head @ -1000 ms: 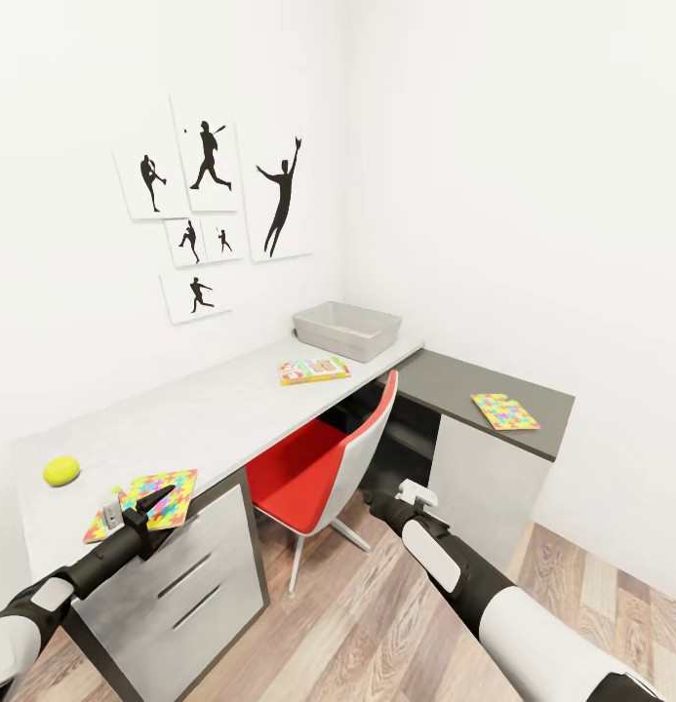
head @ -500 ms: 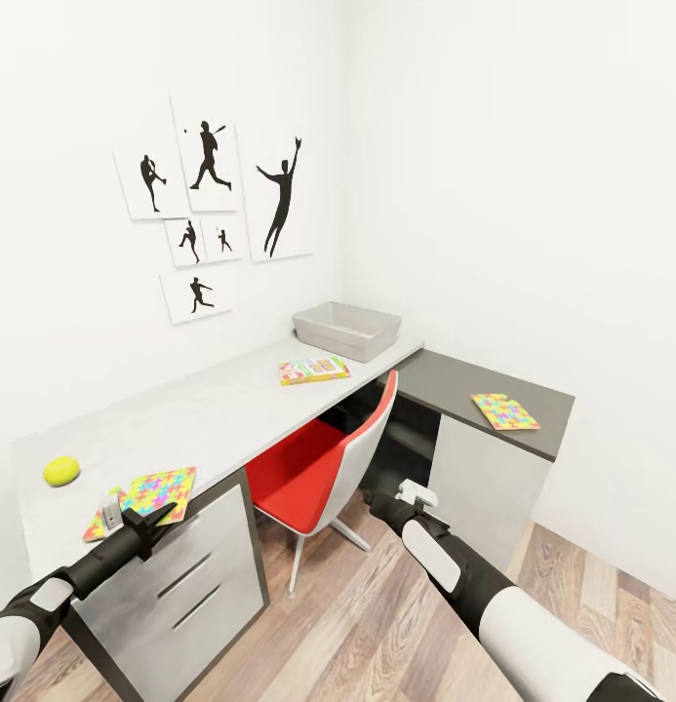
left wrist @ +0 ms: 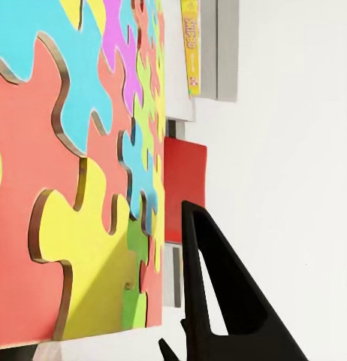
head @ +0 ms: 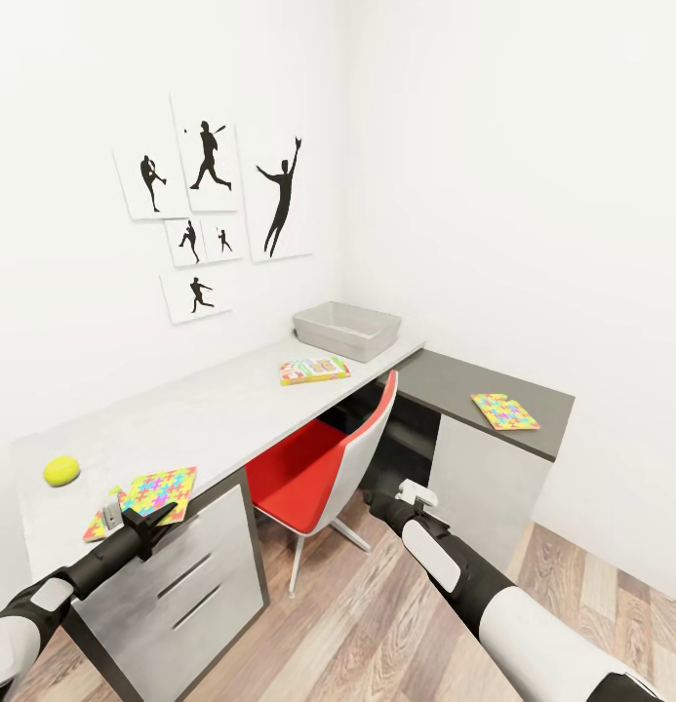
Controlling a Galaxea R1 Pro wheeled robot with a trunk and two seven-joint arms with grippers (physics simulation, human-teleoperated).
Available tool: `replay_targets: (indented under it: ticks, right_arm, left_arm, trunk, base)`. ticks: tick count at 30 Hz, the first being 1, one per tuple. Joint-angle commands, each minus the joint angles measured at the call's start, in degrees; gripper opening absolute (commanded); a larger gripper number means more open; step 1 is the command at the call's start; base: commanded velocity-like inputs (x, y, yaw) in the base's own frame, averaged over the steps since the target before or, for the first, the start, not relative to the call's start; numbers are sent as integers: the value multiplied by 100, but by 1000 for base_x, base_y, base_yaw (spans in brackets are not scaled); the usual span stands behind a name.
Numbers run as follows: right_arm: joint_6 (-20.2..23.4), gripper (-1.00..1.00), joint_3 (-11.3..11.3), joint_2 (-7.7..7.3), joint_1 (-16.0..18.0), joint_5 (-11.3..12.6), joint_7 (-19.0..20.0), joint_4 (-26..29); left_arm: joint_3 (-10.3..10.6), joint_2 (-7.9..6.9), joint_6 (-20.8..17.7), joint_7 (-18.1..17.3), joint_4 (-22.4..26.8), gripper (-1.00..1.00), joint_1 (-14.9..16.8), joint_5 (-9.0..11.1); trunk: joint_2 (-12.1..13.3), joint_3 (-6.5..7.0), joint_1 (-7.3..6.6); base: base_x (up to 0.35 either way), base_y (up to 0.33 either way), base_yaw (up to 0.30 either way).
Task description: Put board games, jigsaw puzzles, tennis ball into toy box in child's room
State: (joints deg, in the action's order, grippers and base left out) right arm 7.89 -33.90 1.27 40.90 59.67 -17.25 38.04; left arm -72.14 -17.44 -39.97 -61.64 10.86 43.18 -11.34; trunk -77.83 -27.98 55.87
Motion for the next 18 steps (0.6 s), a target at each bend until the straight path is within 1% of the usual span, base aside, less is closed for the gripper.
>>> replay_targets:
  ticks: [1, 18]
  right_arm:
    - [11, 100, -20, -4, 5, 27, -42, 10]
    - [11, 100, -20, -4, 5, 27, -42, 10]
  left_arm:
    - [-46, 2, -37, -32, 4, -100, 6, -70]
    - [-46, 4, -31, -44, 4, -100, 6, -61]
  trunk:
    - [-4, -6, 0]
    - [-4, -6, 0]
  base:
    - [0, 0, 0]
    - [0, 0, 0]
